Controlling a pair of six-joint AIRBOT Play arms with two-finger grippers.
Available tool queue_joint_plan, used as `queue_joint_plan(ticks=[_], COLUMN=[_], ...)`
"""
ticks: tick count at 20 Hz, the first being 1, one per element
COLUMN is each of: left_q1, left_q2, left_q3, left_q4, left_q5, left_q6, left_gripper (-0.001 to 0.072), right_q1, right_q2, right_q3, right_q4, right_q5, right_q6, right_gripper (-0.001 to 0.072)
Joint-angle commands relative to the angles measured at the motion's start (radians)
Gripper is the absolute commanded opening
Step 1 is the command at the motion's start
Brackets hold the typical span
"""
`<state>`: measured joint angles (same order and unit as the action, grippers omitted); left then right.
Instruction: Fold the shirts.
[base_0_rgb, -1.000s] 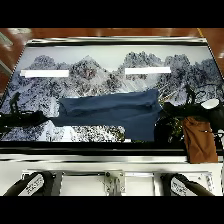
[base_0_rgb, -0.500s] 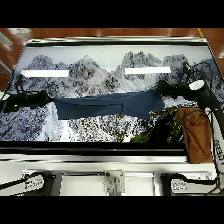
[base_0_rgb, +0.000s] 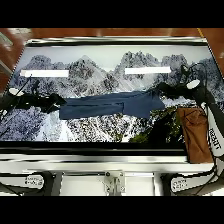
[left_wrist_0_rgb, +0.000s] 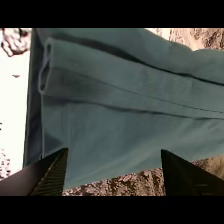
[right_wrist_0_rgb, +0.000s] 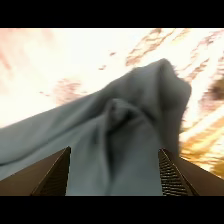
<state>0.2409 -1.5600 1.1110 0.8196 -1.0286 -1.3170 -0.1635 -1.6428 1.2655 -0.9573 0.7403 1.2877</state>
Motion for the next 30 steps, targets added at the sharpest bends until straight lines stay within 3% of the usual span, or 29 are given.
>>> queue_joint_plan(ticks=[1, 4, 7, 12, 13, 14, 15, 16, 18, 19, 20, 21, 22, 26, 30], left_q1=[0.016, 0.0, -0.036, -0.137, -0.157, -0.179, -0.2, -0.22, -0.256, -0.277, -0.304, -0.336, -0.371, -0.54, -0.689], left_q2=[0.014, 0.064, 0.119, 0.183, 0.189, 0.191, 0.19, 0.19, 0.186, 0.181, 0.174, 0.163, 0.152, 0.075, -0.04], left_q3=[0.041, 0.059, 0.061, 0.082, 0.092, 0.103, 0.111, 0.115, 0.115, 0.114, 0.114, 0.114, 0.114, 0.114, 0.114], left_q4=[0.003, -0.009, -0.021, -0.054, -0.054, -0.054, -0.054, -0.054, -0.054, -0.054, -0.054, -0.057, -0.057, -0.058, -0.117], left_q5=[-0.137, -0.174, -0.173, -0.166, -0.165, -0.165, -0.159, -0.145, -0.102, -0.072, -0.037, -0.002, 0.044, 0.229, 0.315], left_q6=[-0.012, -0.012, -0.01, 0.023, 0.023, 0.023, 0.024, 0.026, 0.026, 0.025, 0.021, 0.023, 0.026, 0.021, -0.065], left_gripper=[0.0692, 0.0692, 0.069, 0.0689, 0.0689, 0.0689, 0.0689, 0.0689, 0.0688, 0.0647, 0.0493, 0.0116, 0.0038, 0.0036, 0.0036], right_q1=[-0.089, -0.145, -0.108, 0.005, 0.022, 0.038, 0.049, 0.054, 0.053, 0.048, 0.045, 0.042, 0.042, 0.061, 0.061], right_q2=[0.013, -0.045, -0.109, -0.173, -0.177, -0.177, -0.176, -0.172, -0.141, -0.114, -0.078, -0.038, 0.008, 0.201, 0.395], right_q3=[0.014, 0.014, 0.014, 0.014, 0.014, 0.014, 0.014, 0.015, 0.015, 0.015, 0.015, 0.015, 0.015, 0.015, 0.015], right_q4=[-0.203, -0.056, 0.084, 0.097, 0.097, 0.096, 0.1, 0.104, 0.102, 0.092, 0.082, 0.069, 0.061, 0.053, 0.006], right_q5=[0.124, 0.26, 0.288, 0.253, 0.243, 0.224, 0.203, 0.195, 0.199, 0.207, 0.226, 0.253, 0.298, 0.504, 0.586], right_q6=[0.154, 0.131, 0.08, 0.097, 0.097, 0.097, 0.097, 0.1, 0.106, 0.106, 0.103, 0.102, 0.102, 0.111, 0.215], right_gripper=[0.067, 0.067, 0.0668, 0.0662, 0.0601, 0.0477, 0.0304, 0.0068, 0.0068, 0.0068, 0.0068, 0.0068, 0.0068, 0.0068, 0.0068])
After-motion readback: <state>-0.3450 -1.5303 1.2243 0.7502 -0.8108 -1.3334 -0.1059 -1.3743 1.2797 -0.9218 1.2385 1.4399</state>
